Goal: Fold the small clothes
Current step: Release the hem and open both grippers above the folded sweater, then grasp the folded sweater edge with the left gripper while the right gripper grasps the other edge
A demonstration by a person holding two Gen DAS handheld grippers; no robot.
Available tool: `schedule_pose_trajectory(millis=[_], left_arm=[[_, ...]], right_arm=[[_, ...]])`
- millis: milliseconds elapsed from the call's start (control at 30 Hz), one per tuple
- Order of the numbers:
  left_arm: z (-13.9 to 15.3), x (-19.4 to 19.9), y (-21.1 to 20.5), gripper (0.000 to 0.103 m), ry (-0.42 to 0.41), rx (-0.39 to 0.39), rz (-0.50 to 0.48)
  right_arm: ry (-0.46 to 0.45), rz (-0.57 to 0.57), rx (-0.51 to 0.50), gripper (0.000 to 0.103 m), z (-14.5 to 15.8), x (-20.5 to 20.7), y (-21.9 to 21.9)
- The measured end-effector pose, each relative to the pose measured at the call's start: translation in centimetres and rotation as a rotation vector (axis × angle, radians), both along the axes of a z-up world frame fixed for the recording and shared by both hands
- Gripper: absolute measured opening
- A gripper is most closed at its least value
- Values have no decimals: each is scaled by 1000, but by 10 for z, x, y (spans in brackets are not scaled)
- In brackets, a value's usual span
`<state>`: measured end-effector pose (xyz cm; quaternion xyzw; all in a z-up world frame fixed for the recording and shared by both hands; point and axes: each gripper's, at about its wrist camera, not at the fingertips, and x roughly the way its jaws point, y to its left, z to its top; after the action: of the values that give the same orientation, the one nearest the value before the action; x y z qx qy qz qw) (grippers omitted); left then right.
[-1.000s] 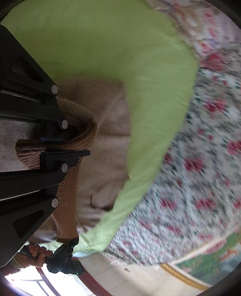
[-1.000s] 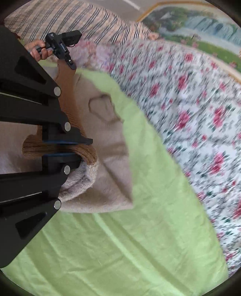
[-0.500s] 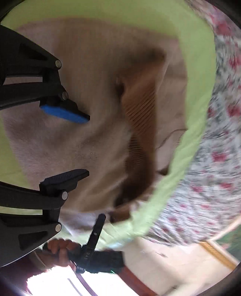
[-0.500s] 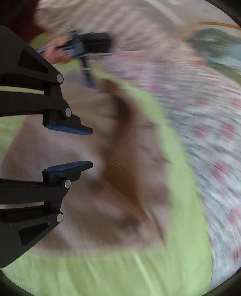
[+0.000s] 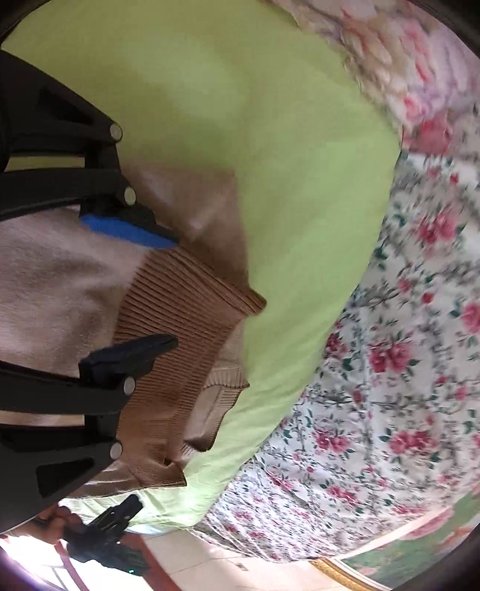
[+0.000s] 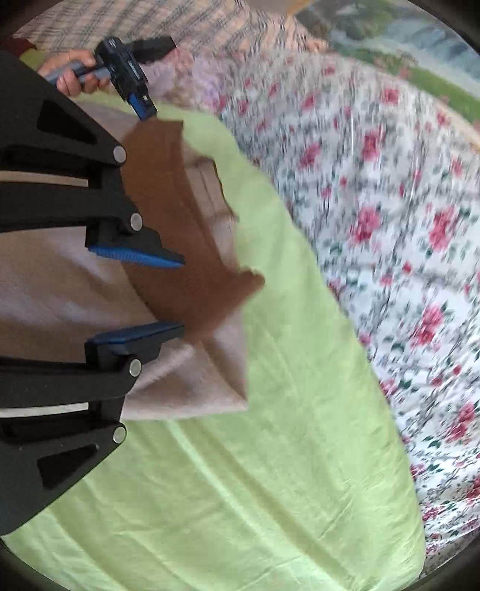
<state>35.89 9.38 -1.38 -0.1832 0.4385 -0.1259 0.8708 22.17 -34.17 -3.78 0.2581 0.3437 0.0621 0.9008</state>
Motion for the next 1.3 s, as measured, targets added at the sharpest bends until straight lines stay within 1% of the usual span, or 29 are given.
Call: schedule_pose_trajectory(millis=[67, 100, 233, 300, 467, 500, 567, 633, 733, 833, 967, 1100, 1300], left_arm=[[-1, -23, 4, 52, 3, -28, 8], [-1, -33, 5, 52, 2, -46, 8], [-1, -94, 10, 52, 6, -109, 21], [-2, -126, 14, 54, 9, -148, 28], [-14, -193, 17, 56, 38, -192, 37], [-17, -203, 19, 58, 45, -197, 41], [-23, -226, 24, 69, 58, -220, 61], [-28, -239, 27, 70, 64, -228, 78], [-38, -247, 29, 70, 93, -242, 93], [-46, -249, 27, 70, 116, -272, 102], [-50, -243, 24, 70, 107, -304, 131], [-58, -222, 25, 74, 99, -340, 194], [-58, -174, 37, 73, 43, -313, 285]], right_arm=[[-3, 27, 15, 43, 1, -18, 8], [-5, 40, 23, 43, 1, -25, 13], [8, 79, 43, 43, -1, -50, 35], [9, 96, 55, 44, -6, -69, 43], [24, 120, 87, 44, -16, -106, 63], [27, 123, 94, 44, -18, -112, 65], [32, 123, 109, 45, -21, -124, 70], [34, 121, 124, 46, -23, -135, 73], [36, 127, 132, 47, -22, -143, 76], [31, 127, 133, 47, -19, -148, 76], [24, 128, 132, 48, -16, -149, 75], [26, 129, 136, 50, -16, -149, 76], [21, 126, 142, 50, -12, -147, 75]])
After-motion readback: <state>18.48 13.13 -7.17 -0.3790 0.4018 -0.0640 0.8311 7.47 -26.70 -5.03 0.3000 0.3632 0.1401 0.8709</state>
